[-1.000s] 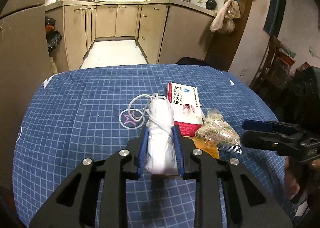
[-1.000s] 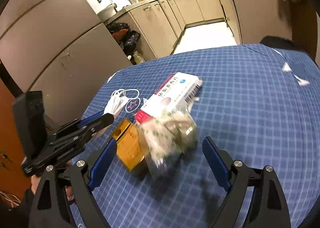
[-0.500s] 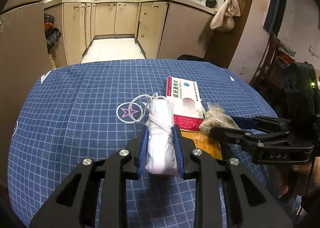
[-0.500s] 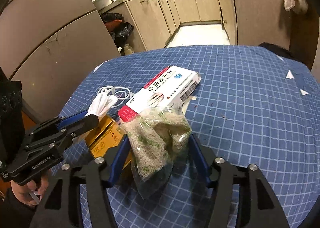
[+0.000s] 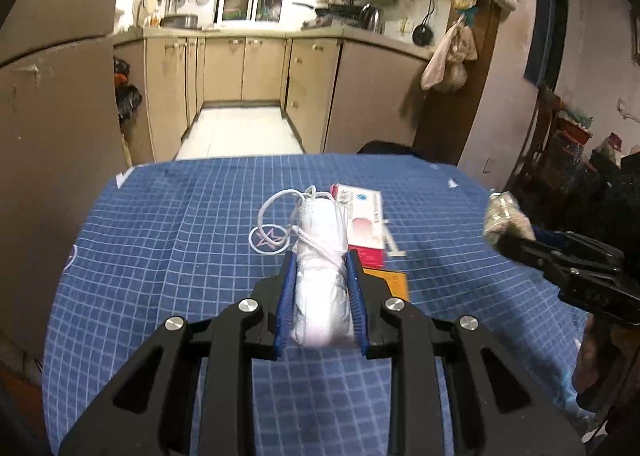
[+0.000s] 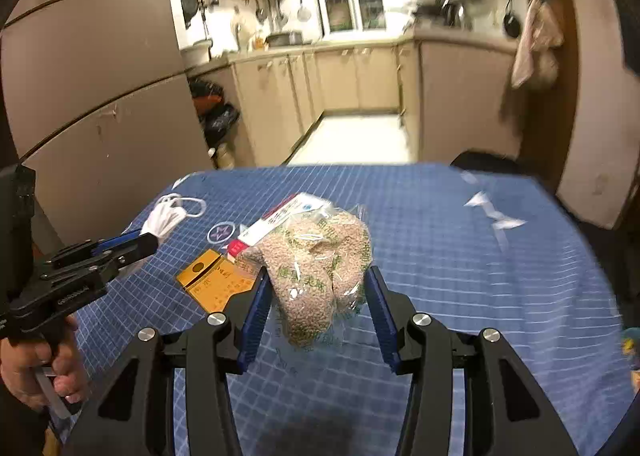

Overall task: Collect trash
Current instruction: 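Carry the tissue and seed bag over the white bucket with both tools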

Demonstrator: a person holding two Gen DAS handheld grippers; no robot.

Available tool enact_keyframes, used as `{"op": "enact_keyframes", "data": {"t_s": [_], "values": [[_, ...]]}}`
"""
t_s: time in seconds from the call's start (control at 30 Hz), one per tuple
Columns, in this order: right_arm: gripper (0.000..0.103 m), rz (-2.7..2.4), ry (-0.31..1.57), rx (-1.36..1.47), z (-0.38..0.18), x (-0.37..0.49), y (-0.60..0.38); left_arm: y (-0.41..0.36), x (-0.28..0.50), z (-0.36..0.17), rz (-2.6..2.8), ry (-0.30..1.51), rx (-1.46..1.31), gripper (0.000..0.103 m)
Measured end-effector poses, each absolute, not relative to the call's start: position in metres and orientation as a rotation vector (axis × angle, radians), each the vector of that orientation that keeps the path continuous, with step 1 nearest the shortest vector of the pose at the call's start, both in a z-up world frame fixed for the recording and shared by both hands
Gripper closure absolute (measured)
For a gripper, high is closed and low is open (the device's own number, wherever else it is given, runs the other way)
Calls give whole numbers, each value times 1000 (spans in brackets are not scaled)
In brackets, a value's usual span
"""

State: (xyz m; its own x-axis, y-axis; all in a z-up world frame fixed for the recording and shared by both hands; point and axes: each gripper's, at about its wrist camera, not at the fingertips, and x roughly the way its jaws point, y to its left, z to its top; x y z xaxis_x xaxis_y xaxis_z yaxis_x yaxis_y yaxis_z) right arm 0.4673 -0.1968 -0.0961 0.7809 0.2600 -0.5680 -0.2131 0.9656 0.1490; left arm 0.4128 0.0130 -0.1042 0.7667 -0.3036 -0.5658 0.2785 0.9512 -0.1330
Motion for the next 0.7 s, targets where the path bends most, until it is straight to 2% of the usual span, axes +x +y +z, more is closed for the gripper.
{"op": "enact_keyframes", "data": {"t_s": [0.33,0.7], "values": [[54,70,486,3,-56,361,-232,-18,344,-76,-341,517,-33,79],[54,-28,421,12,-35,275,-262,-77,285,-57,-435,450,15,79]]}}
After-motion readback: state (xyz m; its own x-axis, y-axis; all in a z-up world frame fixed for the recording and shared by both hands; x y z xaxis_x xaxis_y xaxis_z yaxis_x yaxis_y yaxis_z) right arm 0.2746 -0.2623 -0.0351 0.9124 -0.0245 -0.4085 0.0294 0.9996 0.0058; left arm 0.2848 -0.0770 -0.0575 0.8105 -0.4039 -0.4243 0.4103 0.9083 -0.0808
